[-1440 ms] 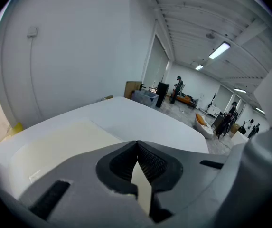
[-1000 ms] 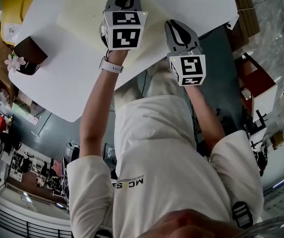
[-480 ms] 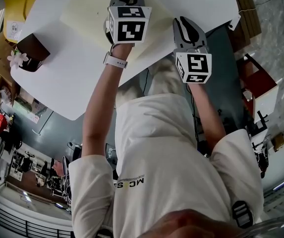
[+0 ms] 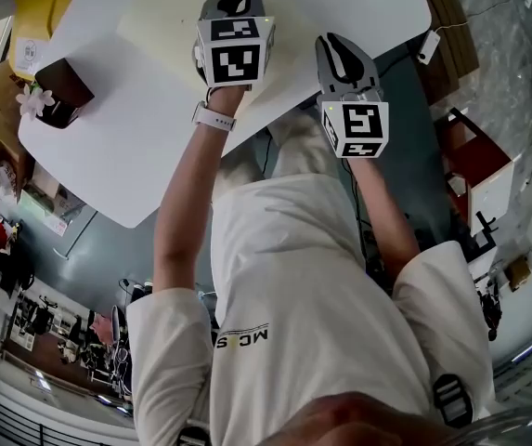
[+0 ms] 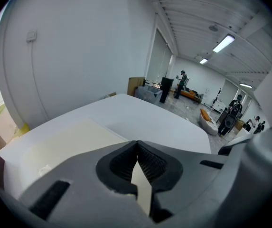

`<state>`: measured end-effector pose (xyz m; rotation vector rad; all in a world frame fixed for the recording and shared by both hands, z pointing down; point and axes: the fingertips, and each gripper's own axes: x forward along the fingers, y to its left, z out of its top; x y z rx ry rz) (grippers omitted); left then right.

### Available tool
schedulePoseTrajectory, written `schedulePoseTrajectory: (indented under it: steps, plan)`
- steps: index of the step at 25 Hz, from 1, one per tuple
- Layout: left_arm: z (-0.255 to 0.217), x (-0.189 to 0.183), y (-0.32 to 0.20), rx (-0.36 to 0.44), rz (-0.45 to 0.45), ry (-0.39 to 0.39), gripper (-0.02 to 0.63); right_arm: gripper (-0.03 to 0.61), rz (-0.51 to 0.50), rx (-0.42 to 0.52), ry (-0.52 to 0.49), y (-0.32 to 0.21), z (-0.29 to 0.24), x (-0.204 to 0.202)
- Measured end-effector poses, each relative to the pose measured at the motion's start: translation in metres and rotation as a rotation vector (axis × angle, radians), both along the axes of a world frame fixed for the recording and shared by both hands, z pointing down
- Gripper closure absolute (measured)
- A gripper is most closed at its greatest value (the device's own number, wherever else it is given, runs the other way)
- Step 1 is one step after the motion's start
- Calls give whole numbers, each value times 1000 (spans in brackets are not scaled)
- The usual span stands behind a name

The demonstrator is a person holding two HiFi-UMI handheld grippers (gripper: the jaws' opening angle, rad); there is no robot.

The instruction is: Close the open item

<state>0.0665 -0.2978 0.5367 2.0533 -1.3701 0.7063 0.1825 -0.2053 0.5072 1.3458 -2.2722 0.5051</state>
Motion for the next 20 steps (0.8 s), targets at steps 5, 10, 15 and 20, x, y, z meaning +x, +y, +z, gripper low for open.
schedulePoseTrajectory:
  steps: [5, 10, 15, 20]
  plan:
    - [-19, -10, 25, 6, -36, 28, 588, 534, -26, 32, -1, 6, -16, -7]
    - [-46, -24, 54, 43, -52, 30, 588, 563, -37, 49, 7, 15, -34, -14]
    - [-81, -41, 80, 113, -93, 43, 588, 565, -65, 91, 18, 24, -59, -22]
    - [-116, -55, 112, 179, -129, 52, 589, 565, -144, 130, 24, 41, -84, -37]
